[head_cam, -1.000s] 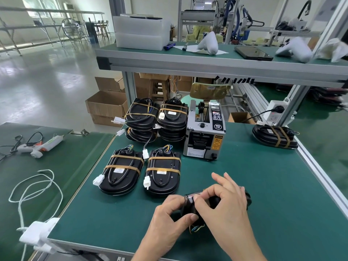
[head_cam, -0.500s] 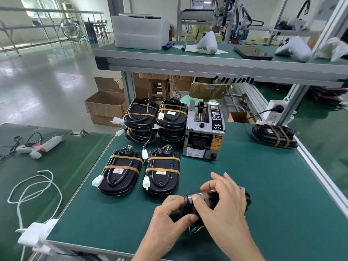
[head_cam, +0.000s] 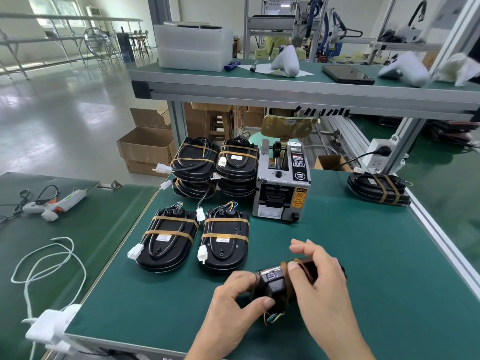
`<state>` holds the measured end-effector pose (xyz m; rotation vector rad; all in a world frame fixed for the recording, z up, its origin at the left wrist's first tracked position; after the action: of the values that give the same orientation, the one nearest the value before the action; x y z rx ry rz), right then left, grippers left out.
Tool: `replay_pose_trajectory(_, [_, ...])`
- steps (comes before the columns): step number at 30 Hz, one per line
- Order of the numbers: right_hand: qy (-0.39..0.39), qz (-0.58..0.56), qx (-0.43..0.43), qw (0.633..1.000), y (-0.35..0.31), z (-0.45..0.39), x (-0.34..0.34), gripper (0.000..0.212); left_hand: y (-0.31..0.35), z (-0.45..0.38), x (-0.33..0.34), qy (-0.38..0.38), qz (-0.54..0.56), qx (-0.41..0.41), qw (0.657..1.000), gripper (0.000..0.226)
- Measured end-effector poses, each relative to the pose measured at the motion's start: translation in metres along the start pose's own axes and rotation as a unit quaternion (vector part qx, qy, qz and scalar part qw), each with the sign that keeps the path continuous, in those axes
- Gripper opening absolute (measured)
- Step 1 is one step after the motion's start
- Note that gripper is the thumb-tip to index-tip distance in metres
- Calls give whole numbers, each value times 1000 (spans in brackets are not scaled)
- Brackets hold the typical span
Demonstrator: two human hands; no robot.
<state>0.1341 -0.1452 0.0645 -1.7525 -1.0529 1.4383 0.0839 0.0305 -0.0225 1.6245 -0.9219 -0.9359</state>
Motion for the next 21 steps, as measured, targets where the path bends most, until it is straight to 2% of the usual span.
replay_pose_trajectory(2, [19,-37,37,998,4,-5,-11,19,0,0,0,-2,-4,-1,1000,46])
replay_pose_trajectory(6, [65,-43,2,997,-15,-40,-28,6,-4,0,1,-11,-5,-5,1000,44])
replay_pose_trajectory(8, [41,-51,26,998,-18,-69,-17,10,-5,0,2,-14,-5,-7,1000,40])
replay_pose_trajectory(13, [-46,-119,204,971,6,-128,40,15,-2,0,2,-12,1,-3,1000,45])
replay_pose_trajectory(17, [-22,-127,233,964,18,-149,65,21,-3,-1,1,-9,-5,2,1000,47])
replay_pose_trajectory(21, [34,-130,260,956,34,-157,75,32,-5,-1,2,-13,-10,0,1000,49])
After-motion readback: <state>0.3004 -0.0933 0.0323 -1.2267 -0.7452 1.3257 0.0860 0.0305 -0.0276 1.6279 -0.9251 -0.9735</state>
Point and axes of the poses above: each hand's wrist, its own z-axis away from the middle knuckle, its own x-axis out of the palm, y = z × x, the point moved 9 cm from there along -z, towards the middle knuckle, and after that the axes turned 9 degrees about y, right-handed, at the moved point
